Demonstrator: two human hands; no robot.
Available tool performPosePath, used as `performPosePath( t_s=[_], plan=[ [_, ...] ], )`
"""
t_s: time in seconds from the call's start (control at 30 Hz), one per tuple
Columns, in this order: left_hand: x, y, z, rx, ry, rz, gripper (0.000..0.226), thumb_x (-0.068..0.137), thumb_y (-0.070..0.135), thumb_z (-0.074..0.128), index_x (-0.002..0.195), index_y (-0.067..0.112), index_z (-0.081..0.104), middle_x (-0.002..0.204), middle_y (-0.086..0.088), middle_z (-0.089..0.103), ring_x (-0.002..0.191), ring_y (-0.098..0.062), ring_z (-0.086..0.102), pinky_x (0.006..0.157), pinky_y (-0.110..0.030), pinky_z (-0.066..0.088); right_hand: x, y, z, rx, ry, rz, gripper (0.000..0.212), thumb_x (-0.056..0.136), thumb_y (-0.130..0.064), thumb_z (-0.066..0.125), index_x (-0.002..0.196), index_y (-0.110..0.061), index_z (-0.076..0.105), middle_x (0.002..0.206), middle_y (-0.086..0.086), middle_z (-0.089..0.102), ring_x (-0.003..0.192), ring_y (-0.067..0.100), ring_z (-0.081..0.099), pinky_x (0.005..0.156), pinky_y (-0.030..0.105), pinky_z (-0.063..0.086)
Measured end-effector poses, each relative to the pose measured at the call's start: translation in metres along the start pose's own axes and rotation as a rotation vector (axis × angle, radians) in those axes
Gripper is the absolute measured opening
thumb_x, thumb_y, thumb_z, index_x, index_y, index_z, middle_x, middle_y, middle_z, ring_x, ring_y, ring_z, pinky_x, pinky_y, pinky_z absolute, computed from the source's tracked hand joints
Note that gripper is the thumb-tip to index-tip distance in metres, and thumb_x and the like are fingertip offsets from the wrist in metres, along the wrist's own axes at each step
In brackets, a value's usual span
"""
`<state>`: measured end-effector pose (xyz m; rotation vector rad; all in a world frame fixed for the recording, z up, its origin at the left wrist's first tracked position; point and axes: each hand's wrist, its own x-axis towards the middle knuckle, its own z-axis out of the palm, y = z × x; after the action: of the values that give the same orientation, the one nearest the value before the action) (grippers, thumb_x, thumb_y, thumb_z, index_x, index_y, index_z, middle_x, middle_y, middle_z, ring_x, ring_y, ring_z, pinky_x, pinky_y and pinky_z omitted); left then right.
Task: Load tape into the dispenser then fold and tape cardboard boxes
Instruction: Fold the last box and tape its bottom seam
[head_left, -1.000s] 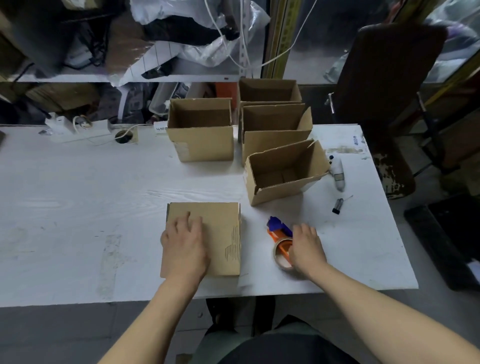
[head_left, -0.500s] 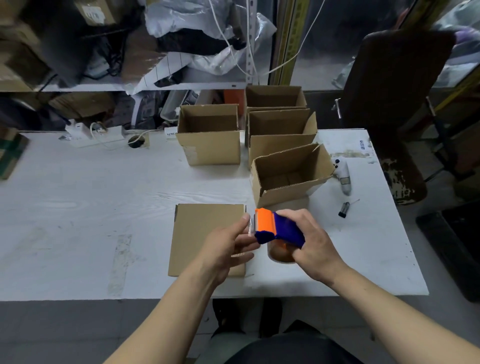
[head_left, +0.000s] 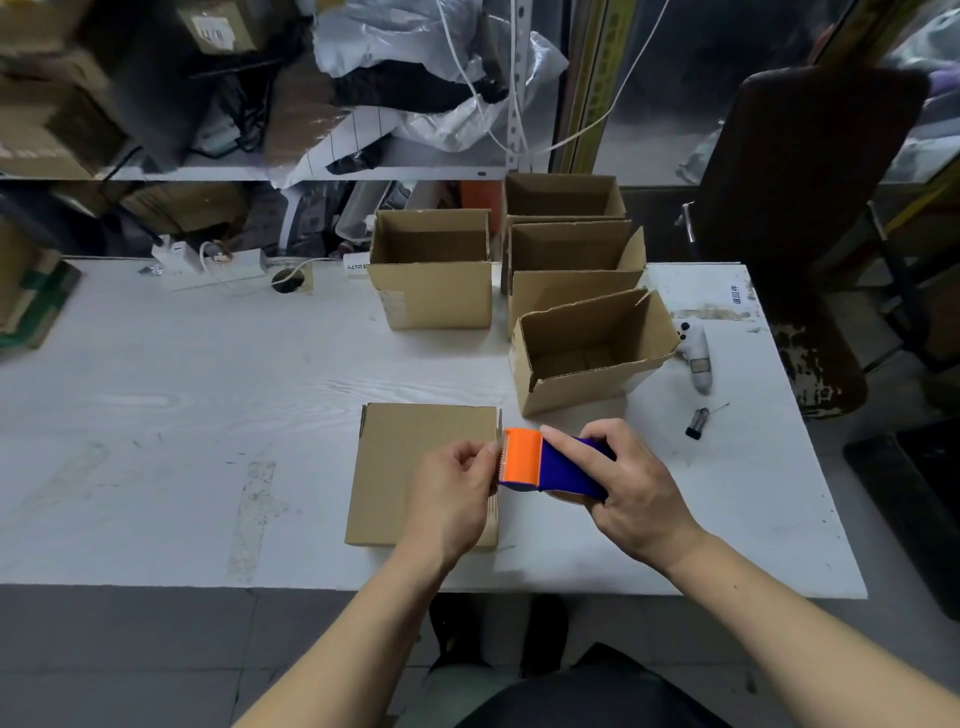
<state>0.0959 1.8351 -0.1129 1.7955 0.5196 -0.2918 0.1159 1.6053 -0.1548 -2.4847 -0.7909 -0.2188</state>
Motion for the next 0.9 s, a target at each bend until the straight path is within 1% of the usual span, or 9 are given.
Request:
performPosePath(
  t_s=[0.13, 0.33, 0.53, 0.6, 0.67, 0.73, 0.8, 0.87, 0.9],
  plan=[
    [-0.006, 0.001, 0.002, 0.117, 0.095, 0.101, 0.024, 0.103, 0.037, 0.06, 0.089, 0.028, 0.077, 0.075, 0.014, 0.075, 0.079, -0.01, 0.072, 0.078, -0.04, 0.059, 0.0, 0.003, -0.001, -0.071, 0.01, -0.036, 0.087, 0.081, -0.013, 0.085, 0.155, -0.02, 0.042, 0.126, 0.014, 0.056, 0.113, 0.025, 0.051, 0.079, 0.033, 0.057],
    [-0.006, -0.003, 0.001, 0.107, 0.114, 0.095, 0.021, 0.103, 0.036, 0.06, 0.093, 0.026, 0.076, 0.08, 0.014, 0.077, 0.081, -0.005, 0.073, 0.081, -0.037, 0.059, 0.0, 0.006, -0.005, -0.121, 0.015, -0.074, 0.09, 0.081, -0.01, 0.085, 0.157, -0.021, 0.038, 0.124, 0.016, 0.057, 0.111, 0.027, 0.053, 0.08, 0.034, 0.056],
    [0.003, 0.013, -0.03, 0.073, 0.191, 0.119, 0.021, 0.105, 0.025, 0.061, 0.091, 0.018, 0.074, 0.079, 0.009, 0.079, 0.074, 0.006, 0.071, 0.067, -0.003, 0.046, -0.021, 0.041, -0.016, -0.227, 0.017, -0.034, 0.098, 0.071, -0.006, 0.091, 0.155, -0.019, 0.041, 0.122, 0.016, 0.055, 0.106, 0.026, 0.053, 0.075, 0.037, 0.056],
    [0.005, 0.014, -0.028, 0.105, 0.19, 0.142, 0.022, 0.105, 0.025, 0.06, 0.089, 0.02, 0.074, 0.079, 0.009, 0.079, 0.075, 0.005, 0.071, 0.07, -0.008, 0.049, -0.023, 0.042, -0.016, -0.285, 0.03, -0.033, 0.092, 0.075, -0.008, 0.088, 0.154, -0.018, 0.043, 0.121, 0.017, 0.056, 0.104, 0.028, 0.055, 0.075, 0.039, 0.056],
    [0.007, 0.009, -0.018, 0.266, 0.211, 0.222, 0.024, 0.106, 0.026, 0.057, 0.089, 0.02, 0.073, 0.082, 0.008, 0.078, 0.078, -0.004, 0.073, 0.074, -0.024, 0.054, -0.019, 0.032, -0.007, -0.373, 0.043, -0.074, 0.078, 0.082, -0.011, 0.082, 0.152, -0.017, 0.049, 0.115, 0.018, 0.058, 0.096, 0.03, 0.056, 0.071, 0.042, 0.052],
    [0.007, 0.007, -0.002, 0.494, 0.221, 0.429, 0.019, 0.099, 0.015, 0.057, 0.084, 0.015, 0.069, 0.073, 0.001, 0.072, 0.066, -0.023, 0.069, 0.059, -0.033, 0.051, -0.01, 0.015, 0.006, -0.477, -0.049, -0.044, 0.074, 0.08, -0.012, 0.082, 0.149, -0.017, 0.054, 0.109, 0.016, 0.057, 0.087, 0.031, 0.054, 0.066, 0.04, 0.045],
    [0.005, 0.005, 0.016, 0.617, 0.149, 0.654, 0.015, 0.087, 0.007, 0.067, 0.075, 0.014, 0.061, 0.06, -0.005, 0.057, 0.051, -0.029, 0.056, 0.047, -0.033, 0.038, 0.001, 0.004, 0.018, -0.541, -0.289, 0.16, 0.064, 0.079, -0.02, 0.081, 0.139, -0.022, 0.058, 0.11, 0.01, 0.053, 0.093, 0.03, 0.054, 0.07, 0.038, 0.04],
    [0.003, 0.013, 0.02, 0.741, 0.144, 0.743, 0.022, 0.096, 0.017, 0.061, 0.074, 0.014, 0.06, 0.057, -0.005, 0.055, 0.05, -0.029, 0.053, 0.046, -0.033, 0.036, 0.006, 0.016, 0.026, -0.504, -0.517, 0.405, 0.042, 0.088, -0.028, 0.07, 0.129, -0.028, 0.059, 0.114, 0.005, 0.047, 0.101, 0.028, 0.053, 0.078, 0.035, 0.045],
    [0.005, 0.017, 0.016, 0.76, 0.183, 0.755, 0.027, 0.1, 0.025, 0.054, 0.076, 0.014, 0.063, 0.059, -0.004, 0.06, 0.051, -0.028, 0.056, 0.048, -0.032, 0.038, 0.004, 0.025, 0.028, -0.391, -0.591, 0.522, 0.04, 0.09, -0.027, 0.067, 0.13, -0.031, 0.06, 0.114, 0.002, 0.045, 0.1, 0.026, 0.054, 0.081, 0.034, 0.049]
  ],
)
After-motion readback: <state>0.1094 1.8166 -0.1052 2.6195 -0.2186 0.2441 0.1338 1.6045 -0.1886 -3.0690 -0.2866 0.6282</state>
